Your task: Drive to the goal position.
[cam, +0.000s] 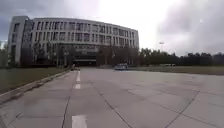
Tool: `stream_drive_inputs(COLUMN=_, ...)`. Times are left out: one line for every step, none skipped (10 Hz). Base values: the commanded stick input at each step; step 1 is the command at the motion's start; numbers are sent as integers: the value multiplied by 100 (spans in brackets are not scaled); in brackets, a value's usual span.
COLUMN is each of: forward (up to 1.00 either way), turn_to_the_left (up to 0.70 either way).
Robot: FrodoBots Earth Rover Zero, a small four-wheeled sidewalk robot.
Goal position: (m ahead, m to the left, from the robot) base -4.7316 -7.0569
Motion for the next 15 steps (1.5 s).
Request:
stream_drive_inputs(forward=5, turn_to_the_left=0)
stream_drive_inputs(forward=5, turn_to_the_left=0)
stream_drive_inputs(forward=5, turn_to_the_left=0)
stream_drive_inputs(forward=5, turn_to_the_left=0)
stream_drive_inputs(forward=5, turn_to_the_left=0)
stream_drive_inputs(forward=5, turn_to_the_left=0)
stream_drive_inputs(forward=5, turn_to_the_left=0)
stream_drive_inputs(forward=5, turn_to_the_left=0)
stream_drive_inputs(forward=5, turn_to_the_left=0)
stream_drive_inputs(forward=5, turn_to_the_left=0)
stream_drive_inputs(forward=5, turn_to_the_left=0)
stream_drive_inputs(forward=5, turn_to_the_left=0)
stream_drive_inputs(forward=5, turn_to_the_left=0)
stream_drive_inputs(forward=5, turn_to_the_left=0)
stream_drive_inputs(forward=5, turn_to_the_left=0)
